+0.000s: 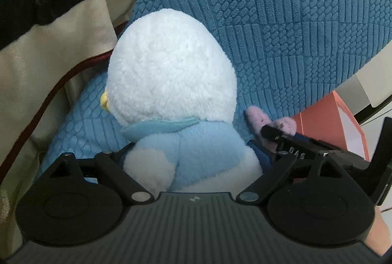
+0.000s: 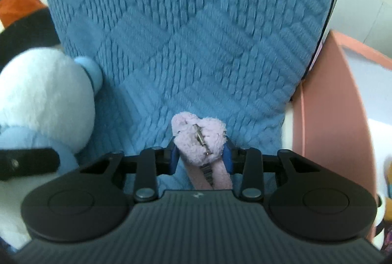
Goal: Organize objects
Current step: 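Lift the penguin with the left tool while the right tool lifts the pink bunny, then carry the penguin and pink bunny over the pink box with both tools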
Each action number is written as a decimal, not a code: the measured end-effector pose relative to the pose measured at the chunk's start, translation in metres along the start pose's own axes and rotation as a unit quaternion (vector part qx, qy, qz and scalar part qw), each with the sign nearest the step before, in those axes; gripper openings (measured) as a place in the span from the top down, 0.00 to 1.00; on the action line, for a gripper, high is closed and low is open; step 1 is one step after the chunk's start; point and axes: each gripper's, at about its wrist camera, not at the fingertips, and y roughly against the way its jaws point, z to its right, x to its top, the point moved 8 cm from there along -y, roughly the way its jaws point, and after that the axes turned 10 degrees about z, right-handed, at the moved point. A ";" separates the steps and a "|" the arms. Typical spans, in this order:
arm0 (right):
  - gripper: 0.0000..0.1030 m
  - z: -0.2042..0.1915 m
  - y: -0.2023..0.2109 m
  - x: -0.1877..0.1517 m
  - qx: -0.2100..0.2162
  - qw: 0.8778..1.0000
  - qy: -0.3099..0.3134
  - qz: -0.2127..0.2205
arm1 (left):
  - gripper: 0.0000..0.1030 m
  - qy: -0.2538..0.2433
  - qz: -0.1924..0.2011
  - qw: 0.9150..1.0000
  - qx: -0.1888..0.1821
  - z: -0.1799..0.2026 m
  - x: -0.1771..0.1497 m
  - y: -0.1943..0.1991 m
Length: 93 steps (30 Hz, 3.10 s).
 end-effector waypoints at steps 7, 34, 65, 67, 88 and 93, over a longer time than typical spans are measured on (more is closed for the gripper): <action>0.62 -0.009 0.007 -0.002 0.013 1.000 -0.011 -0.004 | 0.11 -0.016 0.005 1.000 -0.006 -0.011 -0.004 0.011; 0.62 -0.020 0.090 -0.042 0.018 0.998 -0.067 0.008 | 0.16 -0.019 0.017 1.000 0.008 -0.001 -0.032 0.040; 0.62 0.025 0.226 -0.045 0.032 0.990 -0.134 0.025 | 0.17 0.037 0.005 0.999 -0.012 0.054 -0.073 0.138; 0.62 0.031 0.233 -0.036 0.033 0.990 -0.133 0.031 | 0.17 0.038 0.008 0.999 -0.019 0.065 -0.067 0.143; 0.62 0.114 0.290 0.041 0.047 0.982 -0.169 0.072 | 0.17 -0.013 0.047 0.994 -0.100 0.232 -0.005 0.165; 0.62 0.144 0.301 0.048 0.032 0.980 -0.175 0.087 | 0.17 -0.029 0.047 0.991 -0.121 0.272 -0.005 0.151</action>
